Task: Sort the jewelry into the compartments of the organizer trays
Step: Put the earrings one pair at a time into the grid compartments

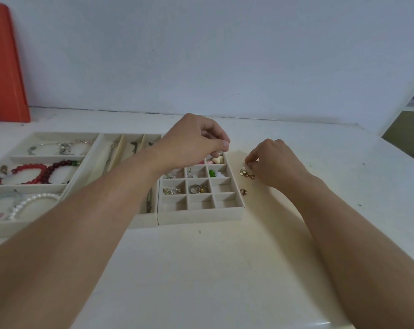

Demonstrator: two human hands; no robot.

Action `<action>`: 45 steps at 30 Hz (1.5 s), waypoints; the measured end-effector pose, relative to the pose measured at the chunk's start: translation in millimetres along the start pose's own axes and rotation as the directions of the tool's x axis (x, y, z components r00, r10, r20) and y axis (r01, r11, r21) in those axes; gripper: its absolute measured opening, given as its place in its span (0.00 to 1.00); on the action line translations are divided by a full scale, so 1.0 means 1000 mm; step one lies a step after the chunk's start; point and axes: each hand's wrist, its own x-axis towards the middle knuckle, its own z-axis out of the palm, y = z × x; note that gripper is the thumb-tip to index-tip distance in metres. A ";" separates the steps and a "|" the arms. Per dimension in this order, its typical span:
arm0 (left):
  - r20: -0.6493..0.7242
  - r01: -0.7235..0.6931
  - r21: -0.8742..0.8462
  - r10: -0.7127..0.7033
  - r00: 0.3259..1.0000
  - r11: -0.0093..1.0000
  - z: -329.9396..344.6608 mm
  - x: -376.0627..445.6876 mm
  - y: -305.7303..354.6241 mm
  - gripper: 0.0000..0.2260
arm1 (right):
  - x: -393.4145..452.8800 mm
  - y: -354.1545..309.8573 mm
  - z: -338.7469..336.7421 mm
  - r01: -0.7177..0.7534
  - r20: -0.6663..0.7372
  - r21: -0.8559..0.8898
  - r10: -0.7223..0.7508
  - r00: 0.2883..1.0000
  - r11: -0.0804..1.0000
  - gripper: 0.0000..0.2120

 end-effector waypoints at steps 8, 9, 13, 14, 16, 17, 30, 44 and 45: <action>0.004 0.006 -0.018 -0.005 1.000 1.000 -0.002 0.001 -0.004 0.02 | 0.004 -0.008 0.000 0.008 -0.042 -0.096 -0.012 0.999 0.995 0.13; 0.006 0.005 -0.018 -0.005 1.000 1.000 -0.003 0.002 -0.004 0.02 | 0.005 -0.011 -0.001 0.015 -0.035 -0.121 -0.020 0.999 0.993 0.13; -0.005 0.012 -0.025 -0.012 1.000 1.000 -0.004 0.002 -0.005 0.02 | 0.011 -0.015 -0.001 0.033 -0.010 -0.153 -0.035 0.999 0.988 0.13; -0.005 0.014 -0.026 -0.014 1.000 1.000 -0.004 0.002 -0.005 0.01 | 0.012 -0.014 0.000 0.031 -0.005 -0.127 -0.032 0.999 0.991 0.13; -0.001 0.019 -0.029 -0.019 1.000 0.999 -0.005 0.003 -0.006 0.01 | 0.011 -0.012 0.000 0.023 -0.010 -0.058 -0.023 1.000 0.998 0.12; 0.000 0.021 -0.031 -0.021 1.000 0.999 -0.005 0.004 -0.007 0.01 | 0.010 -0.010 0.000 0.015 -0.019 -0.028 -0.015 1.000 1.000 0.12; 0.009 0.032 -0.059 -0.031 0.999 0.998 -0.004 0.004 -0.008 0.01 | 0.003 0.000 -0.006 -0.030 -0.005 0.014 0.030 1.000 0.999 0.04; 0.004 0.037 -0.067 -0.037 0.999 0.997 -0.005 0.004 -0.009 0.01 | 0.001 0.000 -0.010 -0.081 -0.040 -0.038 0.080 0.996 0.996 0.04; -0.001 0.036 -0.072 -0.036 0.999 0.997 -0.005 0.004 -0.009 0.01 | 0.001 -0.001 -0.008 -0.080 -0.044 -0.055 0.078 0.996 0.995 0.04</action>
